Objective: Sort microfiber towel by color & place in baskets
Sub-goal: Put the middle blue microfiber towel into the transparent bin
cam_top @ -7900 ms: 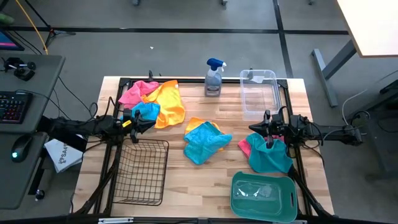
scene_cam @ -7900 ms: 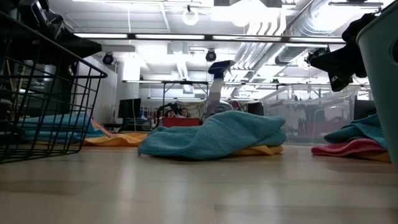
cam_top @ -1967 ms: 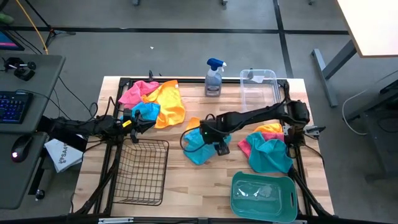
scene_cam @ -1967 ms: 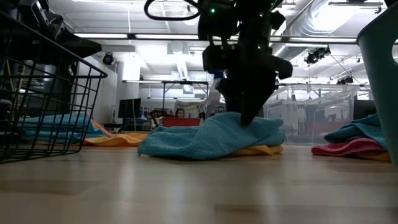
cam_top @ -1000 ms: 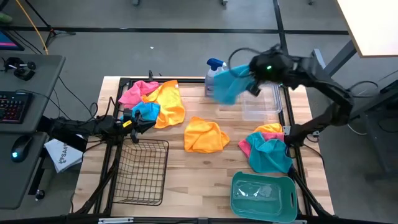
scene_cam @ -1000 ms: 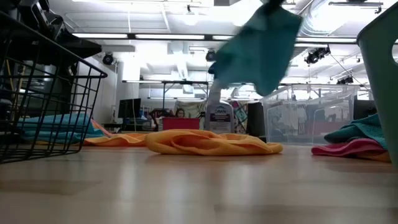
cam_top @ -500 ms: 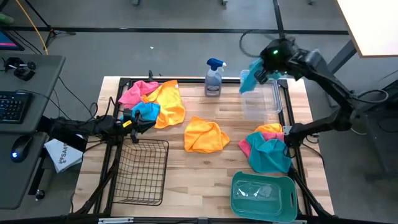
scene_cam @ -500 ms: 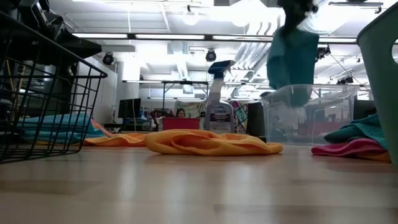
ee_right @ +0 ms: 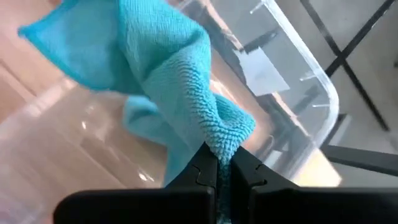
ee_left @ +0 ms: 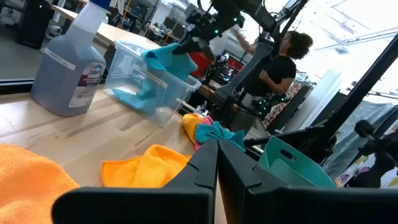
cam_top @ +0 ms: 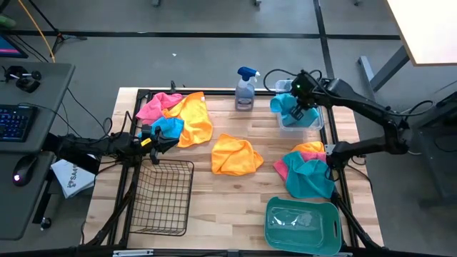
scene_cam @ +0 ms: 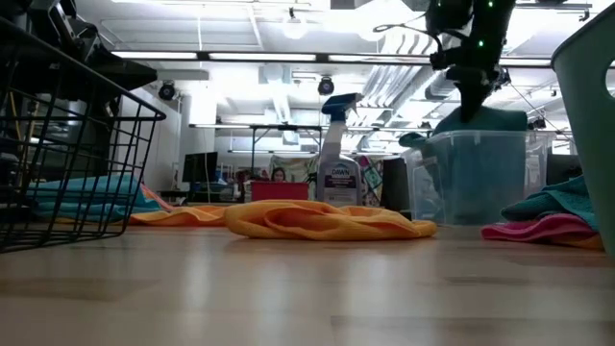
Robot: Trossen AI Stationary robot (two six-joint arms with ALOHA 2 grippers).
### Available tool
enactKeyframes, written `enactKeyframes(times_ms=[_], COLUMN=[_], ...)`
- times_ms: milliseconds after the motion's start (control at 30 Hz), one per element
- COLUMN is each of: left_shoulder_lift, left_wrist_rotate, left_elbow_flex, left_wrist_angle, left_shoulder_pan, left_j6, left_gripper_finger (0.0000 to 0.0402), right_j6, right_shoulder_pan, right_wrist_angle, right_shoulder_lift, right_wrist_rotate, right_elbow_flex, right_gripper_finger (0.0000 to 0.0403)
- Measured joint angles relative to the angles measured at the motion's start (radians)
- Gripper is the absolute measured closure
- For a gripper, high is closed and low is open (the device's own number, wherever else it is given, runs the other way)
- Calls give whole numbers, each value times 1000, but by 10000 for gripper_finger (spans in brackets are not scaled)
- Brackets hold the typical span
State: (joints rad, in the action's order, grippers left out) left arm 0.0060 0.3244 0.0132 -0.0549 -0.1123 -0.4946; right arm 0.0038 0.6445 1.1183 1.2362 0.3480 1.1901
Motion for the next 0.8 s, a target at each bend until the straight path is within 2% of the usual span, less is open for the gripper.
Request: enactKeyframes(times_ms=[300, 467, 600, 800], left_shoulder_lift=[0, 0, 0, 0], left_wrist_rotate=[0, 0, 0, 0], left_elbow_flex=[0, 0, 0, 0], left_wrist_angle=[0, 0, 0, 0], left_shoulder_pan=[0, 0, 0, 0], left_j6=[0, 0, 0, 0], left_gripper_finger=[401, 401, 401, 402], right_j6=[280, 360, 406, 396], right_shoulder_pan=[164, 249, 250, 222], right_wrist_angle=[-72, -108, -150, -156], right_shoulder_lift=[-78, -153, -164, -149], right_wrist_rotate=[-11, -13, -22, 24], right_elbow_flex=[-18, -18, -18, -18], right_gripper_finger=[403, 403, 403, 403])
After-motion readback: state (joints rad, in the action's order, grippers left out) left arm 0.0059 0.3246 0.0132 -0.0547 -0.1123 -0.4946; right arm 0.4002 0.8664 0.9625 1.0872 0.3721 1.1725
